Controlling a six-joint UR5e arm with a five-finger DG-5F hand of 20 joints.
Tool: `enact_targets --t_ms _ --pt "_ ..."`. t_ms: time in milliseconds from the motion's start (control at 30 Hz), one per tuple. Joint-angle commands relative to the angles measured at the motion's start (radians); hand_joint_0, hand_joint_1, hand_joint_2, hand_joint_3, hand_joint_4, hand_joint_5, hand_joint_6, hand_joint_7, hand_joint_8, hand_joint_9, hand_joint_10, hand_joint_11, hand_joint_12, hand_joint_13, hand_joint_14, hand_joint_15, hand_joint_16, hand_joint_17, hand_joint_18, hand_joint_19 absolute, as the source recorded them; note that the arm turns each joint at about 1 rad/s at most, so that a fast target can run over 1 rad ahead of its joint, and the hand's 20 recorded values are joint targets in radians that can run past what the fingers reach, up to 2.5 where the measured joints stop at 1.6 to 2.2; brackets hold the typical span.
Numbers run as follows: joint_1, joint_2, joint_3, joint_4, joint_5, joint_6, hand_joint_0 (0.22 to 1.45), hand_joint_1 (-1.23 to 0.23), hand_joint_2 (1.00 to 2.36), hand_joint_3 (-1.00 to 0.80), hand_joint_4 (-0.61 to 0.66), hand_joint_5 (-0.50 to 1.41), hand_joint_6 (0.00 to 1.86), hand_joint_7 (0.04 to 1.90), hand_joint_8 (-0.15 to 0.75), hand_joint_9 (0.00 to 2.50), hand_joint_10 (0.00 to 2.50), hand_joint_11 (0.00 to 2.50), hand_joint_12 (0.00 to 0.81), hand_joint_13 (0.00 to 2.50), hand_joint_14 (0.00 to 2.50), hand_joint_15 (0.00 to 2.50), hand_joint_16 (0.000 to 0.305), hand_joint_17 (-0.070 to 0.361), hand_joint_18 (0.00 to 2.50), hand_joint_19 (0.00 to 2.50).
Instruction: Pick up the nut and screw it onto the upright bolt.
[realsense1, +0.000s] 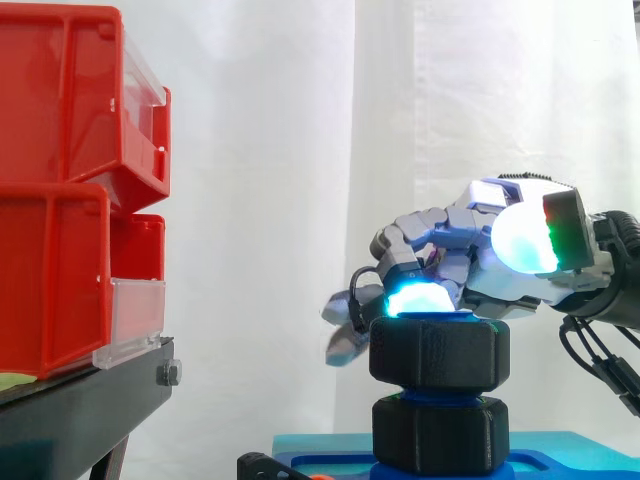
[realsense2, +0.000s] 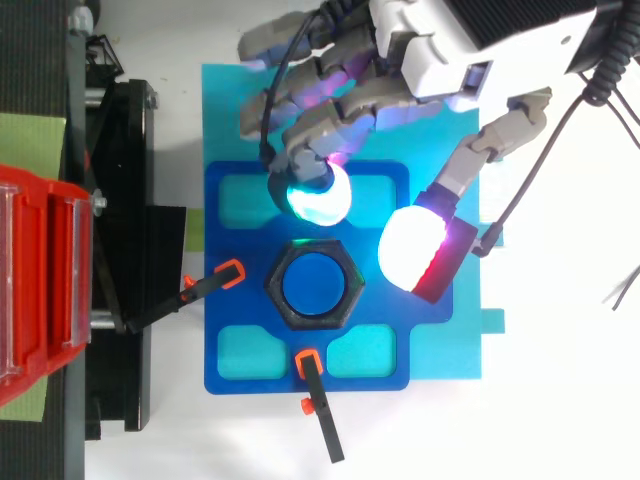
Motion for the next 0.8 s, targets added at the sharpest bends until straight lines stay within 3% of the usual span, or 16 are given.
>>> enact_targets --t_ms 0,67,233,367,433,567,767 --pt "-0.004 0.000 -0.001 0.000 0.000 0.000 0.52 -0.35 1.00 -0.50 0.10 0.05 0.56 1.29 0.222 1.30 0.00 0.04 0.183 0.73 0.00 0.00 0.016 0.036 0.43 0.00" --pt "-0.005 0.000 0.000 0.000 0.000 0.000 0.52 -0.34 1.00 -0.50 0.15 0.04 0.51 1.36 0.240 1.26 0.00 0.05 0.196 0.71 0.00 0.00 0.018 0.041 0.40 0.00" --pt "-0.005 0.000 0.004 0.005 0.000 0.000 0.48 -0.29 1.00 -0.50 0.24 -0.10 0.50 1.00 0.261 0.94 0.00 0.00 0.275 0.50 0.00 0.00 0.032 0.072 0.24 0.00" --pt "-0.005 0.000 0.011 0.028 0.000 0.000 0.46 -0.27 1.00 -0.50 0.20 -0.16 0.50 0.75 0.233 0.63 0.00 0.00 0.300 0.32 0.00 0.00 0.038 0.087 0.07 0.00" --pt "-0.005 0.000 0.011 0.034 -0.002 0.000 0.45 -0.25 1.00 -0.50 0.15 -0.19 0.50 0.64 0.203 0.41 0.00 0.00 0.320 0.10 0.00 0.00 0.043 0.097 0.00 0.00" --pt "0.002 -0.001 0.011 0.043 -0.010 0.000 0.44 -0.22 1.00 -0.50 0.13 -0.21 0.50 0.61 0.197 0.25 0.00 0.00 0.328 0.00 0.00 0.00 0.046 0.103 0.00 0.00" --pt "0.018 -0.001 0.010 0.022 -0.005 -0.002 0.44 -0.20 1.00 -0.50 0.13 -0.21 0.50 0.61 0.198 0.21 0.00 0.00 0.331 0.00 0.00 0.00 0.046 0.103 0.00 0.00"
